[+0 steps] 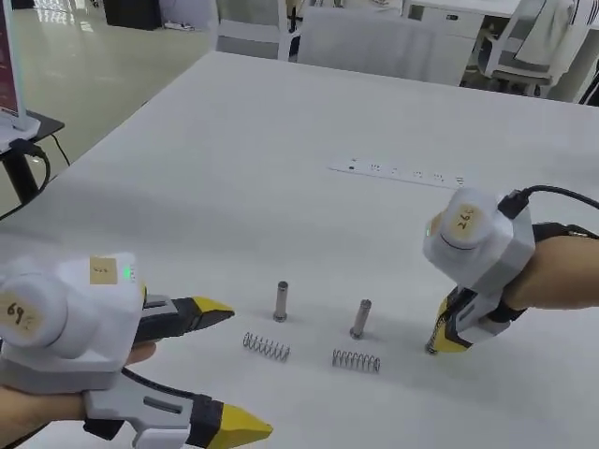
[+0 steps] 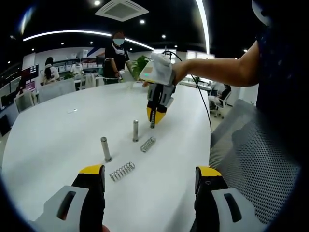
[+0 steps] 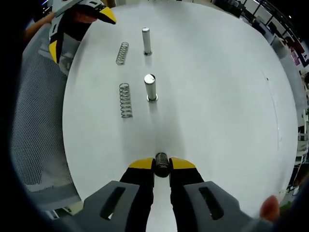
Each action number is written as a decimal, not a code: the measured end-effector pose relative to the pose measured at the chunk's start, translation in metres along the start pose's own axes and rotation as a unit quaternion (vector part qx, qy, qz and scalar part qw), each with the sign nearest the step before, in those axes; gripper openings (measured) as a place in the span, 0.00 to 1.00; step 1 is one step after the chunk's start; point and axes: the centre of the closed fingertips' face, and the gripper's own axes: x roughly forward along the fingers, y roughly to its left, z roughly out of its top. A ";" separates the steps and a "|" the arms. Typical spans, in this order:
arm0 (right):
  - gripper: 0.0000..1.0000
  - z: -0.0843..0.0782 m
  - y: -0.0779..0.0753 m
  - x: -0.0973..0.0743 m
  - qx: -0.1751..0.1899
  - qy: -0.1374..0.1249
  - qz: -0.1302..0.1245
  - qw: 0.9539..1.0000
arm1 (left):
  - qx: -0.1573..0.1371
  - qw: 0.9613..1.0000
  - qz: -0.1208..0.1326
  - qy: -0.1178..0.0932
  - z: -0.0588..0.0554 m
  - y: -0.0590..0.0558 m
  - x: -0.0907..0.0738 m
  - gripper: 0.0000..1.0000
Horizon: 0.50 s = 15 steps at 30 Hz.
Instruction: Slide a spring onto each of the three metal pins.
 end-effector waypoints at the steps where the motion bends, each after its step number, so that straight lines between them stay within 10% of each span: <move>1: 0.09 0.000 0.000 0.000 0.000 0.001 0.001 1.000 | 0.000 1.000 0.000 0.000 0.000 0.000 0.000 0.73; 15: 0.20 0.003 0.000 0.000 0.004 -0.007 -0.002 1.000 | -0.001 1.000 0.000 -0.002 0.001 0.000 0.000 0.72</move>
